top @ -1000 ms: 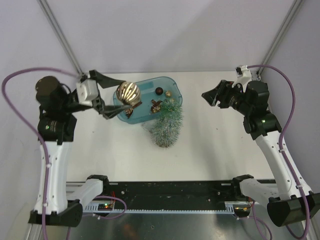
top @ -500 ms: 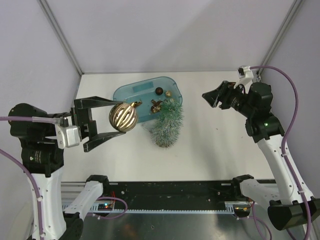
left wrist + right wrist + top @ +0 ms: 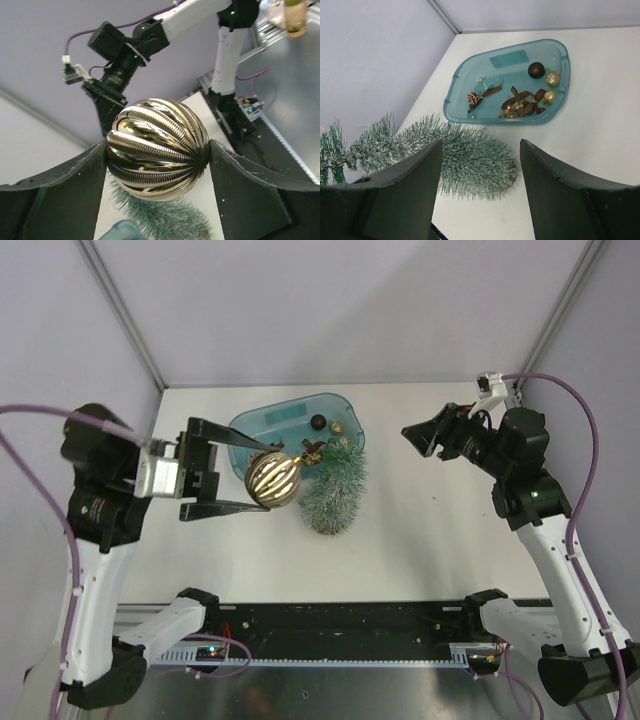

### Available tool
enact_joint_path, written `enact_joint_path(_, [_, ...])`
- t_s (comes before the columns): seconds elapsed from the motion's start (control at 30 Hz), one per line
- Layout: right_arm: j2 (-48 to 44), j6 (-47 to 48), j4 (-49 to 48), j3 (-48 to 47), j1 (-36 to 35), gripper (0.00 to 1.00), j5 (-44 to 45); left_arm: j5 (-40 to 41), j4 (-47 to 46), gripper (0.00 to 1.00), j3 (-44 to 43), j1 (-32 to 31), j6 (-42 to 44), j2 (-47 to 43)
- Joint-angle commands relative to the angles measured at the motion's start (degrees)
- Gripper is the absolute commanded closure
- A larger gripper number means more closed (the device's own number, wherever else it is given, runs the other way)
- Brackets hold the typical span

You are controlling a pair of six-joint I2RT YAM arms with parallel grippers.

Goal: Decorate the small christmas tree

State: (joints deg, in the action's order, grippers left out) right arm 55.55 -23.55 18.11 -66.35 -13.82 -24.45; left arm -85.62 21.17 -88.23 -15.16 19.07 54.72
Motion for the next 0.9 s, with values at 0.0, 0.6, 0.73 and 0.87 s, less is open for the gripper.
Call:
enact_joint_path(0.0, [-1.36,0.42,-1.78,0.49,-0.92,0.33,0.22,0.08,0.21,0.24,-0.27,-5.21,-2.03,3.27])
enact_joint_path(0.6, [-1.83,1.05,-2.58,1.93,-1.7,0.33,0.43,13.29,0.23,0.23,9.38,-12.93,3.11,5.08])
enact_joint_path(0.73, [-1.84,0.94,-2.73,2.08,-1.85,0.33,0.45,14.24,0.23,0.23,9.51,-13.32,3.59,5.15])
enact_joint_path(0.87, [-2.11,0.92,-2.82,2.16,-2.05,0.33,0.6,15.18,0.23,0.23,10.46,-13.57,4.04,4.69])
